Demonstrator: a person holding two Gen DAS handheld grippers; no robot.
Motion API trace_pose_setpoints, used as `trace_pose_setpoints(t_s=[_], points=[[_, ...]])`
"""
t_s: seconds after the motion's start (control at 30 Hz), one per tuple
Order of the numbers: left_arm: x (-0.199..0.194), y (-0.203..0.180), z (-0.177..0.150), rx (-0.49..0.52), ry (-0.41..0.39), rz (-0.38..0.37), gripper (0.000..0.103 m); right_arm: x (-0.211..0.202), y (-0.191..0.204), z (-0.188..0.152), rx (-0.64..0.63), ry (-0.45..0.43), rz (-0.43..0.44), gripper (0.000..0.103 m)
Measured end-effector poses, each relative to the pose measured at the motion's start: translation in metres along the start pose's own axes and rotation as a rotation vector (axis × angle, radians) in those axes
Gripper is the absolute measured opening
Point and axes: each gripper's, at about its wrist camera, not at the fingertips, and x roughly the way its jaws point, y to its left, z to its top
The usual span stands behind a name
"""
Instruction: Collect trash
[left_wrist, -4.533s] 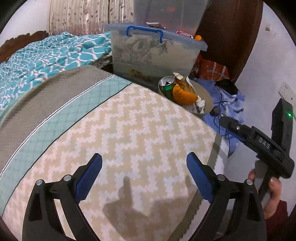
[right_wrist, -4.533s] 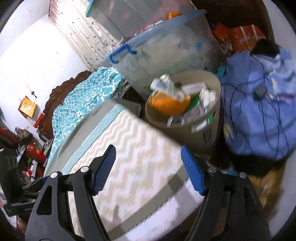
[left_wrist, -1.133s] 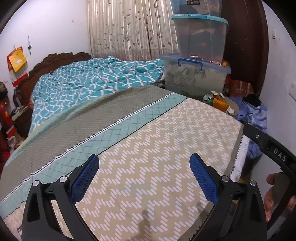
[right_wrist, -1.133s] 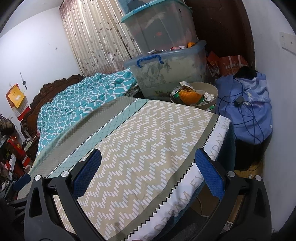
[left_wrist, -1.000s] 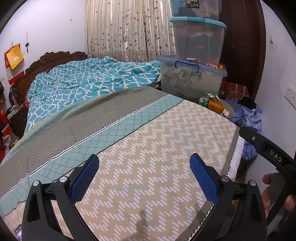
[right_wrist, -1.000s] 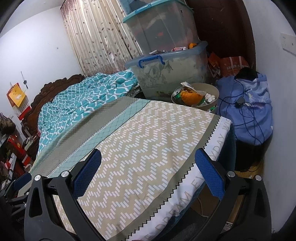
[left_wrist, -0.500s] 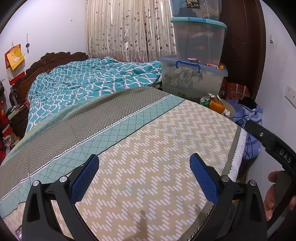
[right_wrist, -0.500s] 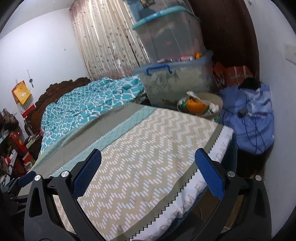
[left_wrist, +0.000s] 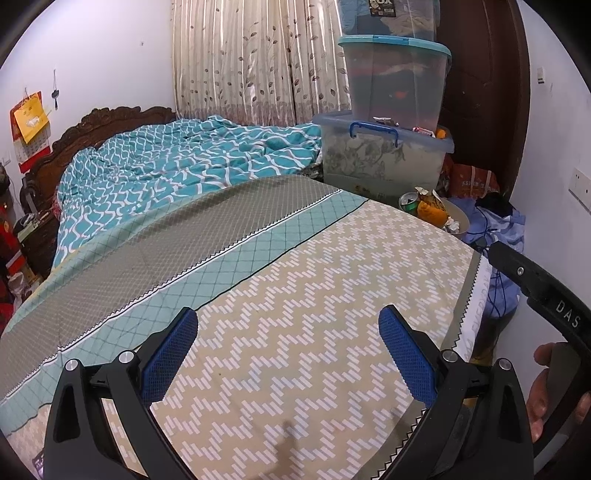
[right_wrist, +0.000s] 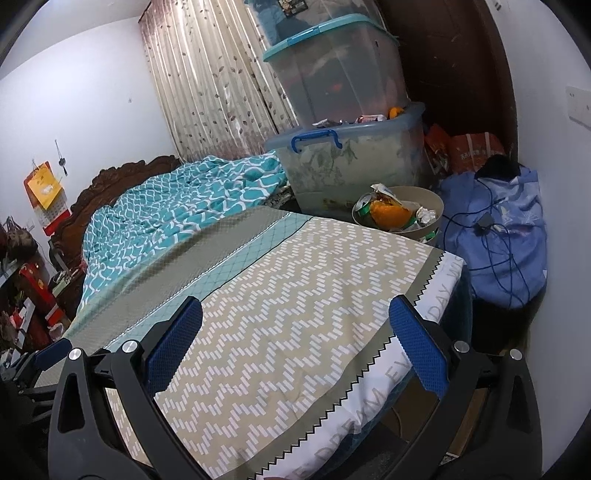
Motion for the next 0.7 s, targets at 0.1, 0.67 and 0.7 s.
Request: trace_pose_setpoints(t_s=[0.1, 0.67, 0.7], points=[[-0.001, -0.005, 0.0, 0.008, -0.001, 0.006, 0.094, 0.0, -0.001, 0.0, -0.005, 0.002, 0.003, 0.1], [-0.003, -0.028, 0.003, 0.014, 0.002, 0.047, 0.094, -0.028, -0.011, 0.01, -0.026, -0.126, 0.019, 0.1], [-0.004, -0.029, 0.003, 0.014, 0.003, 0.048, 0.094, -0.028, -0.012, 0.01, -0.021, -0.128, 0.017, 0.1]])
